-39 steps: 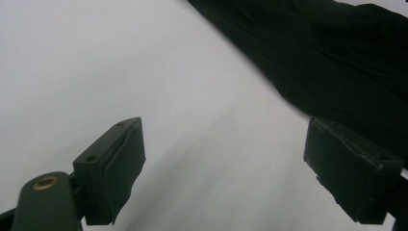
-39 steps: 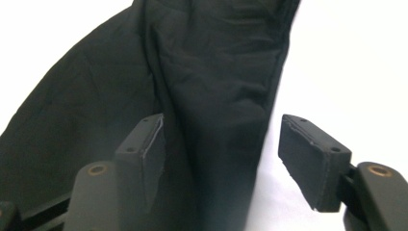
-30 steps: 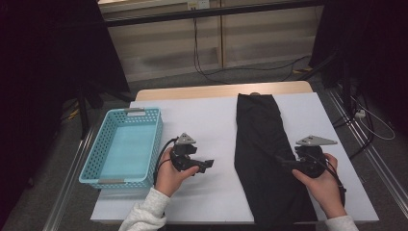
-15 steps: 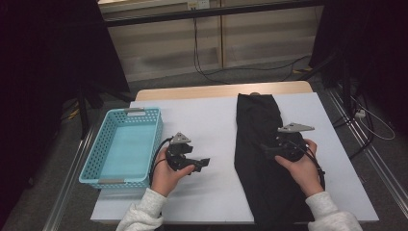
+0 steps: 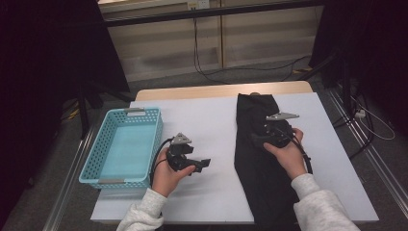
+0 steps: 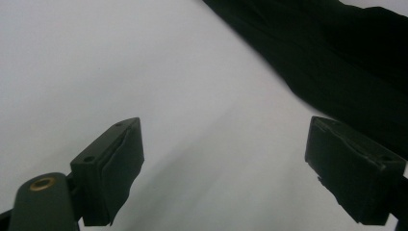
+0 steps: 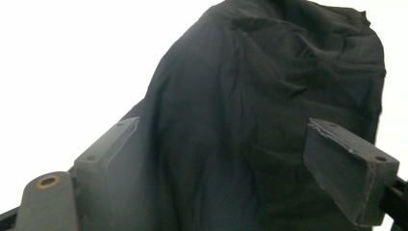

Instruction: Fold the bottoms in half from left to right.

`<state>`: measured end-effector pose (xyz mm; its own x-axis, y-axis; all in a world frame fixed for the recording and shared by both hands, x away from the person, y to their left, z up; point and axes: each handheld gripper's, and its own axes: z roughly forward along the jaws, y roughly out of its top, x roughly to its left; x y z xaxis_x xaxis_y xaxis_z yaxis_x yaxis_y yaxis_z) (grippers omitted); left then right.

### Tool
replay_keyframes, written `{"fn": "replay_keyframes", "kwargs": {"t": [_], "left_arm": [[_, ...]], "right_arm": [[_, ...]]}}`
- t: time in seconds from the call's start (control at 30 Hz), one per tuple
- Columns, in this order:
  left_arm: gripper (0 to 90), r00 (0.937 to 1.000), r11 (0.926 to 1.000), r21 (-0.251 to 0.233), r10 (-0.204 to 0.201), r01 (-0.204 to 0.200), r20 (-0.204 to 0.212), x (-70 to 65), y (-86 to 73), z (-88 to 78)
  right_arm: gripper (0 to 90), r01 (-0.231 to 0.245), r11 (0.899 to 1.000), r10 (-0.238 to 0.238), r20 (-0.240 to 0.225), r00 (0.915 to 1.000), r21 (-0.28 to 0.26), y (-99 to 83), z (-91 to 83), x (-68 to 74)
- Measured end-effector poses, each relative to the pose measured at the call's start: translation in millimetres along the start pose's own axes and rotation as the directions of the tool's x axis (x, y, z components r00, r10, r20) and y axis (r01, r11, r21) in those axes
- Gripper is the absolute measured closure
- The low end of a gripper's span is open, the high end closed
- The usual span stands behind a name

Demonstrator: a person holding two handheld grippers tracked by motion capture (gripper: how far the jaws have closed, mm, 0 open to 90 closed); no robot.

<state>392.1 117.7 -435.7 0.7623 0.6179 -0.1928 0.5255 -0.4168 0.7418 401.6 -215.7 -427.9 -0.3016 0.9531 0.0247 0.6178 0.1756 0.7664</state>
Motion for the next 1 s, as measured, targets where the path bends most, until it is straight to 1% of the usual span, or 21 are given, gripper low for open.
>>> {"fn": "replay_keyframes", "kwargs": {"t": [0.07, 0.13, 0.23, 0.3, 0.33, 0.4, 0.43, 0.53, 0.57, 0.63, 0.67, 0.7, 0.73, 0.77, 0.8, 0.83, 0.93, 1.0], "left_arm": [[13.4, 1.0, 1.0, -0.003, -0.002, 0.002, -0.001, 0.4, -0.5, 0.8], [13.4, 1.0, 1.0, 0.0, -0.004, 0.004, 0.003, 1.0, -0.6, 0.6], [13.4, 1.0, 1.0, -0.002, -0.005, 0.005, -0.001, 1.4, -0.9, -0.1], [13.4, 1.0, 1.0, -0.002, -0.006, 0.006, -0.003, 1.2, -1.1, -0.2], [13.4, 1.0, 1.0, 0.001, -0.003, 0.003, 0.0, 0.8, -1.4, 0.1], [13.4, 1.0, 1.0, 0.002, -0.001, 0.001, -0.001, 0.6, -1.5, 0.2], [13.4, 1.0, 1.0, 0.004, 0.001, -0.001, -0.001, 0.4, -1.7, 0.5], [13.4, 1.0, 1.0, 0.004, 0.002, -0.002, -0.004, 0.7, -1.8, 0.4], [13.5, 1.0, 1.0, 0.003, 0.001, -0.001, -0.004, 1.1, -2.2, 0.4], [13.4, 1.0, 1.0, 0.005, -0.001, 0.001, -0.004, 1.4, -2.6, 0.3], [13.4, 1.0, 1.0, 0.005, -0.003, 0.003, -0.004, 1.5, -2.7, 0.3], [13.4, 1.0, 1.0, 0.004, -0.006, 0.006, -0.006, 1.7, -2.9, 0.2], [13.4, 1.0, 1.0, 0.005, -0.004, 0.004, -0.005, 2.0, -2.9, -0.3], [13.4, 1.0, 1.0, 0.005, -0.004, 0.004, -0.005, 2.0, -2.9, -0.3], [13.4, 1.0, 1.0, 0.005, -0.002, 0.002, -0.006, 2.1, -2.9, -0.6], [13.4, 1.0, 1.0, 0.006, -0.003, 0.003, -0.007, 2.3, -3.0, -0.6], [13.4, 0.9999, 0.9999, 0.006, -0.01, 0.01, -0.008, 2.7, -3.9, 0.2], [13.4, 0.9999, 0.9999, 0.012, -0.008, 0.008, -0.009, 3.4, -4.1, 0.1]], "right_arm": [[14.2, -0.015, 1.0, 0.015, -0.002, 0.9999, -0.003, 3.5, 5.2, 1.6], [14.4, -0.01, 1.0, 0.01, 0.0, 1.0, -0.006, 7.4, 9.8, 4.4], [15.2, -0.028, 1.0, 0.027, -0.02, 0.9994, -0.013, 12.0, 16.9, 8.4], [15.5, -0.028, 0.999, 0.027, -0.022, 0.9994, -0.02, 13.0, 19.2, 10.1], [16.7, -0.029, 0.999, 0.028, -0.027, 0.9992, -0.025, 14.7, 24.6, 13.7], [18.1, -0.027, 0.999, 0.026, -0.026, 0.9993, -0.019, 15.8, 28.8, 17.0], [20.8, -0.018, 1.0, 0.017, -0.029, 0.9994, -0.017, 16.7, 31.4, 19.1], [21.8, -0.02, 1.0, 0.019, -0.037, 0.9991, -0.023, 18.1, 35.1, 22.1], [23.2, -0.019, 1.0, 0.018, -0.04, 0.9991, -0.024, 19.8, 40.5, 25.8], [24.1, -0.02, 1.0, 0.019, -0.034, 0.9992, -0.019, 20.6, 45.9, 28.1], [24.1, -0.02, 1.0, 0.019, -0.034, 0.9992, -0.019, 20.6, 45.9, 28.1], [25.2, -0.016, 1.0, 0.015, -0.03, 0.9994, -0.023, 20.3, 51.4, 29.1], [25.2, -0.014, 1.0, 0.013, -0.024, 0.9996, -0.021, 19.9, 53.2, 29.3], [24.9, -0.003, 1.0, 0.002, -0.008, 1.0, -0.022, 19.2, 56.0, 29.5], [24.5, 0.002, 1.0, -0.002, -0.002, 1.0, -0.019, 18.2, 58.4, 28.7], [24.1, -0.012, 1.0, 0.012, -0.008, 0.9999, -0.01, 17.1, 60.8, 27.7], [23.8, -0.019, 1.0, 0.019, 0.002, 0.9998, 0.001, 15.2, 65.3, 25.5], [23.7, -0.03, 1.0, 0.03, -0.009, 0.9995, 0.007, 14.2, 68.0, 24.9]]}}
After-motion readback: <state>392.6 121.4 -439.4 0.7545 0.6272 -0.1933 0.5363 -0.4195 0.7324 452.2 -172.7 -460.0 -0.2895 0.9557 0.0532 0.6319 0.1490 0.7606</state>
